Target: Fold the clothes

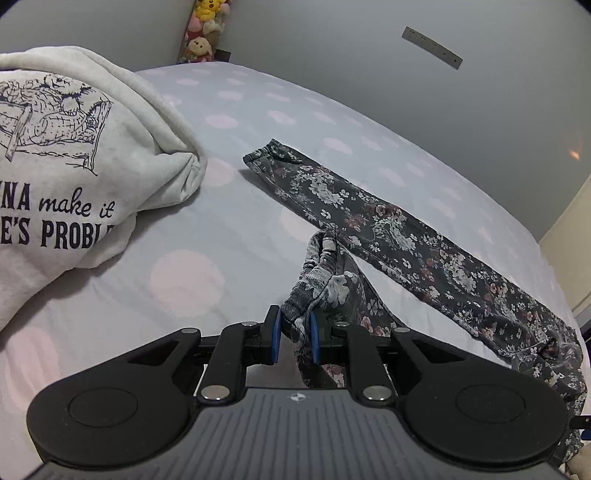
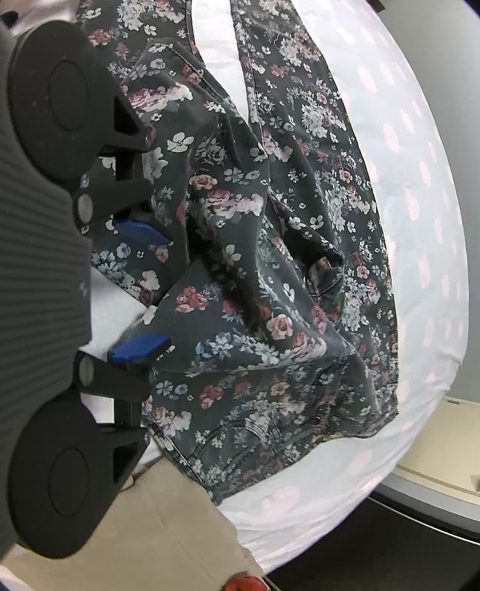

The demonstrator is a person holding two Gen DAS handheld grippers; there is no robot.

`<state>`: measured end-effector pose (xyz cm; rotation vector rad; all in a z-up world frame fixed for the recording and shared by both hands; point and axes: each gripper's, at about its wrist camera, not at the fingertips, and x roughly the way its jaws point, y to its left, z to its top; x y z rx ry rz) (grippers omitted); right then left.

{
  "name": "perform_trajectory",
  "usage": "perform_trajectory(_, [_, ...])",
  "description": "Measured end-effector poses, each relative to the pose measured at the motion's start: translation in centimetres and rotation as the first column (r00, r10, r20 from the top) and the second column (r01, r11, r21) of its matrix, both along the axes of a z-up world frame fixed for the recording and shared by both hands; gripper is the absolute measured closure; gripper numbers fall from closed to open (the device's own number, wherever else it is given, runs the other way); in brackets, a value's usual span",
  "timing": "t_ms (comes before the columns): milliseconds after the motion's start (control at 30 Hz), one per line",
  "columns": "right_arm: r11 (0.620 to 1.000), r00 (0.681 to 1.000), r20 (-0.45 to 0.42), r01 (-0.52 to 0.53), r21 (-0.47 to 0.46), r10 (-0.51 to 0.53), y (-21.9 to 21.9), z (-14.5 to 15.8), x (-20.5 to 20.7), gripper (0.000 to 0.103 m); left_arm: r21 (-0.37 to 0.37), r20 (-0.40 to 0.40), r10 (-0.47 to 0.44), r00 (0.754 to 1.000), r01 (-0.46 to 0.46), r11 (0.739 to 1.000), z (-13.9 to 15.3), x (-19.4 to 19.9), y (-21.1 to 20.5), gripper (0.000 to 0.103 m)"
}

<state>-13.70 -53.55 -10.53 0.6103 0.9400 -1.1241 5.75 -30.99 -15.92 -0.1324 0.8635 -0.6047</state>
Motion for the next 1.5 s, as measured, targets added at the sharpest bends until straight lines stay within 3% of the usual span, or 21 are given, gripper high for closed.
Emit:
perform_trajectory(400, [0.995, 0.993, -0.083, 0.084, -0.063, -0.089, -1.2, 1.5, 0.1, 0.046, -0.02, -0.032, -0.014, 0.999, 0.014, 1.0, -1.2, 0.9, 0.8, 0.089])
perform_trajectory(667, [0.992, 0.991, -0.066, 0.111, -0.061, -0.115, -4.2, 0.2, -2.3, 0.046, 0.024, -0.007, -0.003, 1.0, 0.003, 1.0, -1.4, 0.9, -0.1, 0.089])
perform_trajectory(933, [0.992, 0.992, -0.034, 0.119, -0.041, -0.121, -7.4, -1.3, -5.2, 0.043, 0.13, -0.014, 0.004, 1.0, -0.002, 0.992, -2.9, 0.7, -1.0, 0.088])
perform_trajectory(1200, [0.992, 0.992, -0.002, 0.123, 0.003, -0.123, -10.0, -3.8, -6.8, 0.032, 0.213, -0.043, 0.041, 0.998, -0.031, 0.977, -4.9, 1.1, -1.3, 0.082])
perform_trajectory(1367, [0.991, 0.992, 0.0, 0.123, 0.053, -0.123, -11.0, -6.0, -7.0, 0.032, 0.266, -0.034, 0.052, 0.998, -0.041, 0.963, -5.7, 0.9, -1.7, 0.064])
perform_trajectory(1500, [0.989, 0.992, 0.004, 0.128, 0.077, -0.129, -11.3, -7.5, -7.3, 0.028, 0.277, -0.036, 0.051, 0.998, -0.039, 0.96, -6.0, 0.9, -1.9, 0.063])
